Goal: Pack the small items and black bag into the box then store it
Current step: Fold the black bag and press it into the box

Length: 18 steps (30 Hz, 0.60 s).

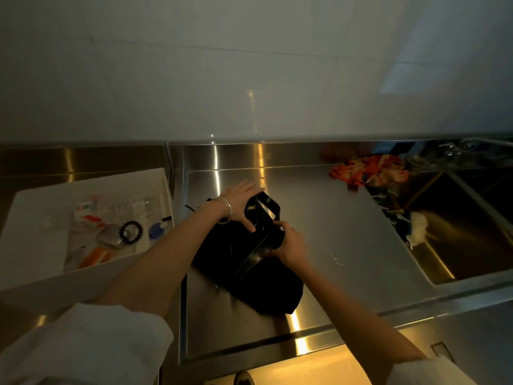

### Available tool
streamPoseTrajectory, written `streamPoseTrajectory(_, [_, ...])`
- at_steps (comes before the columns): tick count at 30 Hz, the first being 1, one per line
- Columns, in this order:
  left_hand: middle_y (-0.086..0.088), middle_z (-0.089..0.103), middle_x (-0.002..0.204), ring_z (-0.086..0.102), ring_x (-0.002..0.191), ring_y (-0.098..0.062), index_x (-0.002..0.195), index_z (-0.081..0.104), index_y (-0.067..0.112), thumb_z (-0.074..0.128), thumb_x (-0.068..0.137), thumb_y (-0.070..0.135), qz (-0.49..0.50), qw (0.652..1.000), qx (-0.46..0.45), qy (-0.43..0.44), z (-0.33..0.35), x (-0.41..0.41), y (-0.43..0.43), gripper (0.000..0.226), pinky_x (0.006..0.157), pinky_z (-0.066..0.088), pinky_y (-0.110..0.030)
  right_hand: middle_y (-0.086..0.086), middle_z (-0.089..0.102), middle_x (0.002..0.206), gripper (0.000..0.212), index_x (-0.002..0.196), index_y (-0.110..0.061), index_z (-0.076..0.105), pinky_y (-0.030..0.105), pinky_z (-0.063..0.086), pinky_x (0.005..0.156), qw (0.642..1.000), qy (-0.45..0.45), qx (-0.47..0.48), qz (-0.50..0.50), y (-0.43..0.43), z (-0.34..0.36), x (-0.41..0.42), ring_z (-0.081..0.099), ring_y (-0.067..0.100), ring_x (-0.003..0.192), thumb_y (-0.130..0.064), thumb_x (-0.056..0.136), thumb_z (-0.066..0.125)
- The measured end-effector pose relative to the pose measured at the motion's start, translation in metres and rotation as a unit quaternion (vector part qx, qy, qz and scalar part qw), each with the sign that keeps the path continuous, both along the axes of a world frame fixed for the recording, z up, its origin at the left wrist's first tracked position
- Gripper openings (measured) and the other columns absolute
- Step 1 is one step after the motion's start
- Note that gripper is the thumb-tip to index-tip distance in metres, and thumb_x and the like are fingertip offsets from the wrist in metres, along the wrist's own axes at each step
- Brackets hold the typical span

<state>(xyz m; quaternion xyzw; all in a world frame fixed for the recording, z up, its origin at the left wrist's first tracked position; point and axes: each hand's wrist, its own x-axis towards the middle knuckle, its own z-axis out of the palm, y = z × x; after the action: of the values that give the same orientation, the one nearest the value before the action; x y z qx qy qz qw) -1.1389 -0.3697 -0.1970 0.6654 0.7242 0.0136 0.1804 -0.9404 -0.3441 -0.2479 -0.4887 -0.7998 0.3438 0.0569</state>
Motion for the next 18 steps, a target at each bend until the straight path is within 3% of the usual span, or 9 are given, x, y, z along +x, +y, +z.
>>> streamPoseTrajectory(4, [-0.004,0.030,0.147,0.032,0.132,-0.026,0.140,0.029,0.019,0.085,0.053,0.043,0.023,0.998,0.014,-0.058,-0.004,0.003,-0.009,0.106,0.109,0.029,-0.043,0.006,0.062,0.111,0.061,0.115,-0.032,0.053,0.049,0.051,0.087,0.999,0.049,0.023,0.006,0.014,-0.002,0.004,0.056,0.026,0.105,-0.021,0.063,0.081])
streamPoseTrajectory(8, [-0.006,0.033,0.139,0.033,0.126,-0.024,0.138,0.027,0.015,0.087,0.052,0.037,0.073,0.995,0.045,-0.053,-0.020,0.005,-0.031,0.107,0.103,0.038,-0.039,0.011,0.066,0.111,0.055,0.117,-0.022,0.057,0.043,0.050,0.092,0.996,0.045,-0.004,0.071,0.027,0.017,0.003,0.062,0.026,0.103,-0.010,0.068,0.079])
streamPoseTrajectory(10, [-0.007,0.032,0.137,0.033,0.126,-0.023,0.139,0.025,0.016,0.086,0.053,0.037,0.097,0.993,0.049,-0.042,-0.029,0.005,-0.043,0.107,0.099,0.042,-0.039,0.012,0.061,0.119,0.059,0.125,-0.021,0.052,0.038,0.050,0.091,0.990,0.019,-0.091,0.104,0.031,0.036,0.005,0.059,0.025,0.107,-0.009,0.072,0.076])
streamPoseTrajectory(13, [-0.007,0.037,0.135,0.035,0.122,-0.024,0.136,0.030,0.020,0.084,0.052,0.045,0.097,0.993,0.070,0.006,-0.036,0.005,-0.049,0.103,0.101,0.037,-0.038,0.008,0.047,0.128,0.079,0.142,-0.022,0.027,0.024,0.046,0.086,0.960,-0.002,-0.246,0.138,0.026,0.058,0.008,0.054,0.020,0.108,-0.018,0.078,0.073])
streamPoseTrajectory(16, [-0.004,0.045,0.134,0.035,0.123,-0.028,0.133,0.032,0.026,0.080,0.052,0.054,0.099,0.993,0.059,0.037,-0.037,0.006,-0.046,0.098,0.106,0.025,-0.042,0.006,0.043,0.139,0.104,0.147,-0.026,0.005,0.032,0.038,0.098,0.972,-0.057,-0.181,0.141,0.009,0.039,0.002,0.046,0.027,0.125,-0.029,0.072,0.078])
streamPoseTrajectory(18, [-0.001,0.056,0.122,0.048,0.112,-0.026,0.127,0.036,0.029,0.080,0.051,0.054,0.118,0.991,0.059,0.030,-0.035,0.007,-0.047,0.092,0.099,0.030,-0.041,0.005,0.054,0.129,0.104,0.143,-0.033,0.013,0.040,0.047,0.095,0.989,-0.070,-0.092,0.090,0.002,0.021,0.000,0.056,0.028,0.114,-0.041,0.063,0.081])
